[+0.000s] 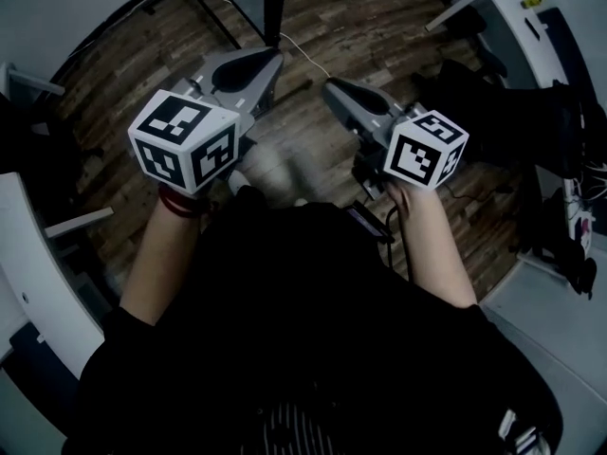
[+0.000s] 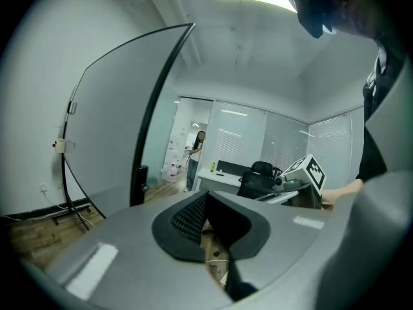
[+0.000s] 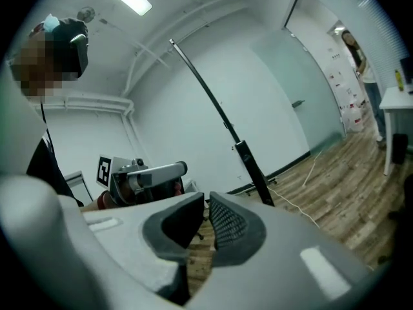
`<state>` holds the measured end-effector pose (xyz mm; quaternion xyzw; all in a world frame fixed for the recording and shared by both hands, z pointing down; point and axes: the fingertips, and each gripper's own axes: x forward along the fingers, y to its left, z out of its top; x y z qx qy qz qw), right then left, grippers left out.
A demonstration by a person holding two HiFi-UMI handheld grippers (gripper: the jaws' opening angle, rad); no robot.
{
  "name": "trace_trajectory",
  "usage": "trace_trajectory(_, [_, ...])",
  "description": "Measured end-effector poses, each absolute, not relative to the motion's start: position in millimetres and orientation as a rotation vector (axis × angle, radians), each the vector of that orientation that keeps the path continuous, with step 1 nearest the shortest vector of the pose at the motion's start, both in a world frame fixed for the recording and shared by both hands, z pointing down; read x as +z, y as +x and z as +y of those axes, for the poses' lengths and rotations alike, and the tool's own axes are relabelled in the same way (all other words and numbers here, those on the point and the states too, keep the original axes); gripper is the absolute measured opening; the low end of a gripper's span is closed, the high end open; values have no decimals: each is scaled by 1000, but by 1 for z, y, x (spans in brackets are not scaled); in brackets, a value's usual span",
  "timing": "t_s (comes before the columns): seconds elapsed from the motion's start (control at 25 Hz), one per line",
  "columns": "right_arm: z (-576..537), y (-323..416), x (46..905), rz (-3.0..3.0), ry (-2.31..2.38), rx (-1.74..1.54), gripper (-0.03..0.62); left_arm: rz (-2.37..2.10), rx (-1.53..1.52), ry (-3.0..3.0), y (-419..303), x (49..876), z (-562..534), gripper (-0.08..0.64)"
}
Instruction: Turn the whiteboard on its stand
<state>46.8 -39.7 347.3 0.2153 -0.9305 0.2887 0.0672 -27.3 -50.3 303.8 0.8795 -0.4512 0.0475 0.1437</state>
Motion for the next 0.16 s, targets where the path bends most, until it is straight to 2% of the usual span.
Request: trace_trajectory(0.16, [-21, 125, 362, -2799, 662, 938, 32, -1238, 175, 2542, 56, 317, -34, 5])
